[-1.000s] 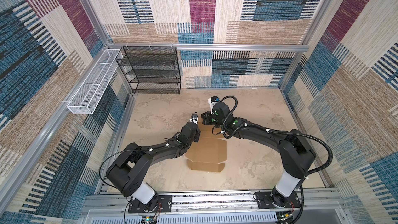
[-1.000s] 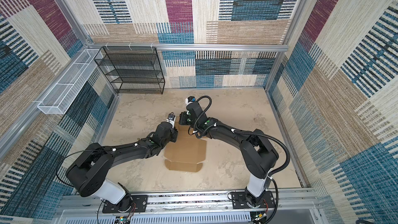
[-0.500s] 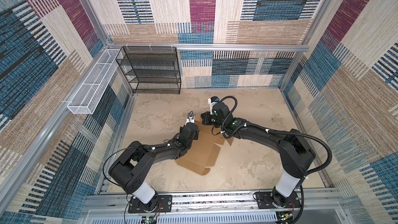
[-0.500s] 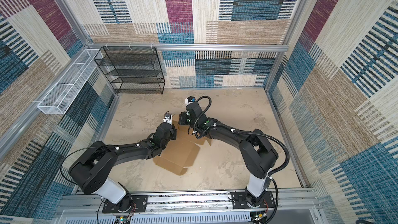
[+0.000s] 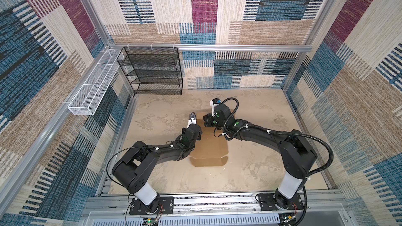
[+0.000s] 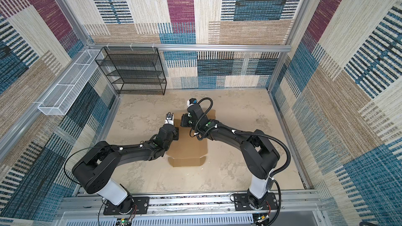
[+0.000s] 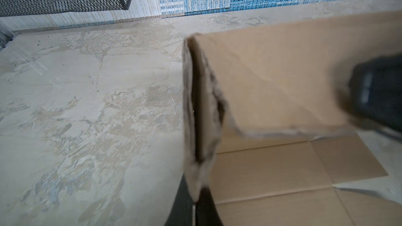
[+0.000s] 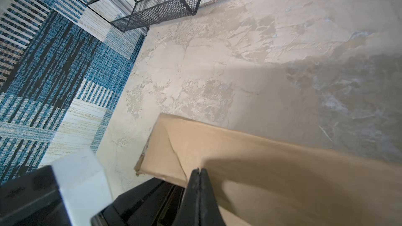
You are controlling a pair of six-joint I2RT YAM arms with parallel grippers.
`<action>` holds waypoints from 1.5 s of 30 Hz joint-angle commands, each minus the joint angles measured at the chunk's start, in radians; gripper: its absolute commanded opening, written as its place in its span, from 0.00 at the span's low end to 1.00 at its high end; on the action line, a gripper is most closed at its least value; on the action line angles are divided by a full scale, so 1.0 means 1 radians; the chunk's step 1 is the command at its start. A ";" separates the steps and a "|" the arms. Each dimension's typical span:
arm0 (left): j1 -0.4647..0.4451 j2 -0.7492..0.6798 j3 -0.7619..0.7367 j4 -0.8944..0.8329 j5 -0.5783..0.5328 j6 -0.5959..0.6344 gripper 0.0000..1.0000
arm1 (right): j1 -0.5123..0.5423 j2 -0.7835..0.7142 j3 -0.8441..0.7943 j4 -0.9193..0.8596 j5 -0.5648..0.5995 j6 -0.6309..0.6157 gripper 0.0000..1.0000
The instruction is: Fold the paper box
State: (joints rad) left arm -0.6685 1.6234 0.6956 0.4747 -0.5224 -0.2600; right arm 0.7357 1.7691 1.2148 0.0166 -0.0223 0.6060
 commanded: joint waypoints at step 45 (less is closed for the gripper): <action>-0.005 -0.028 -0.039 0.039 0.013 0.022 0.04 | 0.002 0.055 0.200 -0.082 0.106 -0.058 0.22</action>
State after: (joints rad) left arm -0.6743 1.5974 0.6563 0.4854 -0.5159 -0.2546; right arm 0.7391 1.8015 1.3945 -0.0509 0.0532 0.5694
